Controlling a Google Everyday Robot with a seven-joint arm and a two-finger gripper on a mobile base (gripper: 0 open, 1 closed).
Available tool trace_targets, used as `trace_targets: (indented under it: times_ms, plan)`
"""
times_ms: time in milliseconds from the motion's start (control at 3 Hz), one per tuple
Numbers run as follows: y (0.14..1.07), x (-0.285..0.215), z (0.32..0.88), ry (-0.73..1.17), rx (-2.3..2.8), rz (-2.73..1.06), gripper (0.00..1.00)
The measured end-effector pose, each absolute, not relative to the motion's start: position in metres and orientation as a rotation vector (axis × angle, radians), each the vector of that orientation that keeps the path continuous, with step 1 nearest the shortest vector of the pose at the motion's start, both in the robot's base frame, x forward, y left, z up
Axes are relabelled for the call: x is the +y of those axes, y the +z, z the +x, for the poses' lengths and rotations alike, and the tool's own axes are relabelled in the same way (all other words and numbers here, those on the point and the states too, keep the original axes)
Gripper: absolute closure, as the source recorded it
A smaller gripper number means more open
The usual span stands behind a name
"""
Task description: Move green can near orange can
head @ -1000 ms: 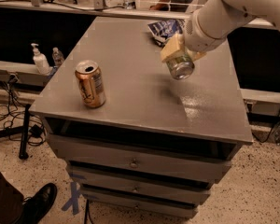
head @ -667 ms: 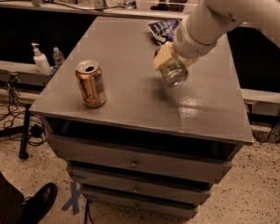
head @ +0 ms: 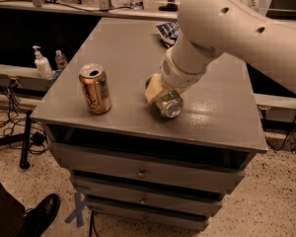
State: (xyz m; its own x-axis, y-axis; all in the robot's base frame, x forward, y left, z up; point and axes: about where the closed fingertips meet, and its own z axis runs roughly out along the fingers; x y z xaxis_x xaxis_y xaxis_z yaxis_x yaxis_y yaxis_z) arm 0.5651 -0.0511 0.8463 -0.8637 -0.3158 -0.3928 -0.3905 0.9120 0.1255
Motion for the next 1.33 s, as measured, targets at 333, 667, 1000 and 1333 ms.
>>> trace_targets:
  times_ms: [333,667,1000,1333]
  plan:
    - [0.838,-0.030,0.542,0.288,2.715,-0.601,1.00]
    - [0.838,-0.012,0.528,0.318,2.716,-0.667,1.00]
    - [0.835,0.002,0.519,0.348,2.718,-0.716,1.00]
    - [0.834,0.008,0.518,0.357,2.714,-0.739,1.00]
